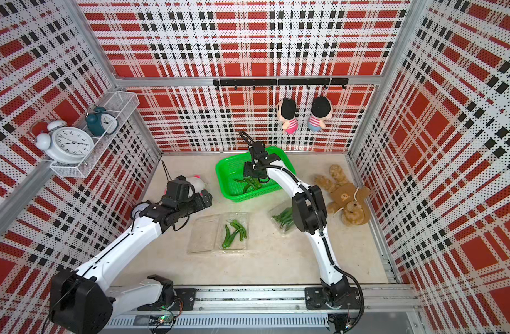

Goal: Take small green peppers out of containers
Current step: Place the green pepper in the basket, then pick up the green pepper from the packing box.

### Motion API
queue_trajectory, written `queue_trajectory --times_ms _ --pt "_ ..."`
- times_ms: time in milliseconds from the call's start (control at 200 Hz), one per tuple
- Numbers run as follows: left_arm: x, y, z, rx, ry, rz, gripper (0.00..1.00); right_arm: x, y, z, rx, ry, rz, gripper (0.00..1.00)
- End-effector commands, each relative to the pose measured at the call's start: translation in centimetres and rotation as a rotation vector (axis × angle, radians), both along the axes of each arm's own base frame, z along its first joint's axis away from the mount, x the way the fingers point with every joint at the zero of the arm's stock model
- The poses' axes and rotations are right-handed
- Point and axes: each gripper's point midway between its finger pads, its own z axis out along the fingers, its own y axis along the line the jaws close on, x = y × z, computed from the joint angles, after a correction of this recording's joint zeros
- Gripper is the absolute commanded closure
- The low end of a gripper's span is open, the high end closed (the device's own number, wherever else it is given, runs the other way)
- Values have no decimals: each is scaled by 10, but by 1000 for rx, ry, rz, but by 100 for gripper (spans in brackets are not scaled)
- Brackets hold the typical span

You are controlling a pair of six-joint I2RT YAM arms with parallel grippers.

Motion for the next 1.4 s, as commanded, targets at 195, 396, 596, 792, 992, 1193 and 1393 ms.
queue_trajectory --times_ms 195,396,596,792,992,1193,1393 --pt "9 0 18 -37 -45 24 2 -140 -5 98 6 32 153 33" --pt "6 -1 8 -48 -27 23 2 -231 29 39 27 204 263 35" --pt "-1 -2 4 -66 -19 22 2 -265 50 -37 32 364 286 39" --pt "-5 -1 3 -74 -13 23 2 -262 66 -76 22 425 302 43" --pt "-9 1 2 -68 -10 29 2 -271 78 -98 22 476 323 44" --pt "-14 3 -5 -66 1 33 2 -279 84 -110 10 503 327 45" --pt "-16 3 -6 -74 4 35 2 -280 76 -132 -77 548 268 45"
